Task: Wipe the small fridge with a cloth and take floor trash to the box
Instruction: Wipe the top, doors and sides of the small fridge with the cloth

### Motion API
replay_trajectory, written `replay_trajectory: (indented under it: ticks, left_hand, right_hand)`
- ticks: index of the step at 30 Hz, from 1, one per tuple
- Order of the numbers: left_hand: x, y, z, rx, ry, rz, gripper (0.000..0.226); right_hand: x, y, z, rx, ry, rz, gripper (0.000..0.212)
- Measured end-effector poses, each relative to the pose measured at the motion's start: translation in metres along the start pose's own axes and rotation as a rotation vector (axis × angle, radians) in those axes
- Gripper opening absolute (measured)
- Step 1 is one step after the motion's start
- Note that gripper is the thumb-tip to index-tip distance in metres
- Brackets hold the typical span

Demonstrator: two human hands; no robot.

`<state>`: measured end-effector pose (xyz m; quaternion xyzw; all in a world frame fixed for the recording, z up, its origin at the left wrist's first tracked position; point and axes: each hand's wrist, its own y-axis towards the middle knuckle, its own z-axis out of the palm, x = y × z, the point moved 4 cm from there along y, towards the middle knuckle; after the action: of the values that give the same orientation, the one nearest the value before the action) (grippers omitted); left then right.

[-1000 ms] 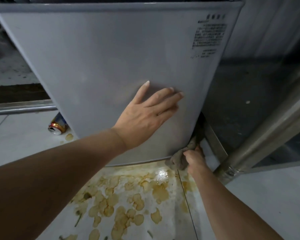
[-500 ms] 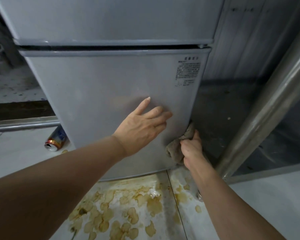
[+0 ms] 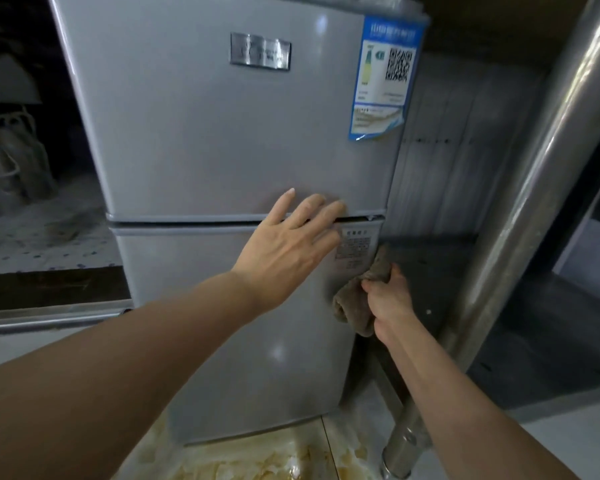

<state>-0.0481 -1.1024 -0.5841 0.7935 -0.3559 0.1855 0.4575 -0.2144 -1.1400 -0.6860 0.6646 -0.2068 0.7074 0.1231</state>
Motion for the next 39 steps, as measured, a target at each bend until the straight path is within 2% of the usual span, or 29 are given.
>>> replay_trajectory:
  ticks: [7, 10, 12, 16, 21, 24, 27, 30, 39]
  left_hand:
    - [0.009, 0.007, -0.003, 0.12, -0.008, 0.042, 0.041]
    - [0.015, 0.016, -0.013, 0.146, -0.009, 0.086, 0.032]
    - [0.022, 0.024, -0.022, 0.168, -0.003, 0.09, 0.039]
    - [0.044, 0.044, -0.035, 0.15, -0.01, 0.023, 0.038]
    - [0.074, 0.069, -0.057, 0.095, 0.071, -0.083, 0.066]
    - [0.098, 0.084, -0.074, 0.017, 0.107, -0.186, 0.073]
    - [0.119, 0.095, -0.077, 0.081, 0.08, -0.276, 0.081]
    - [0.124, 0.098, -0.073, 0.139, 0.053, -0.277, 0.085]
    - [0.124, 0.099, -0.075, 0.152, 0.017, -0.249, 0.084]
  right_hand:
    - [0.071, -0.012, 0.002, 0.02, 0.155, -0.129, 0.036]
    - [0.086, -0.016, 0.001, 0.036, 0.142, -0.145, 0.037]
    - [0.09, -0.018, 0.002, 0.044, 0.116, -0.161, 0.035]
    - [0.106, -0.018, 0.0, 0.059, 0.006, -0.231, 0.031]
    - [0.143, -0.016, 0.001, 0.096, 0.051, -0.305, 0.033]
    - [0.169, -0.014, 0.003, 0.099, 0.09, -0.326, 0.031]
    - [0.192, -0.014, 0.005, 0.087, 0.139, -0.343, 0.029]
    - [0.216, -0.014, 0.004, 0.09, 0.154, -0.367, 0.025]
    - [0.266, -0.026, 0.007, 0.047, 0.061, -0.439, 0.023]
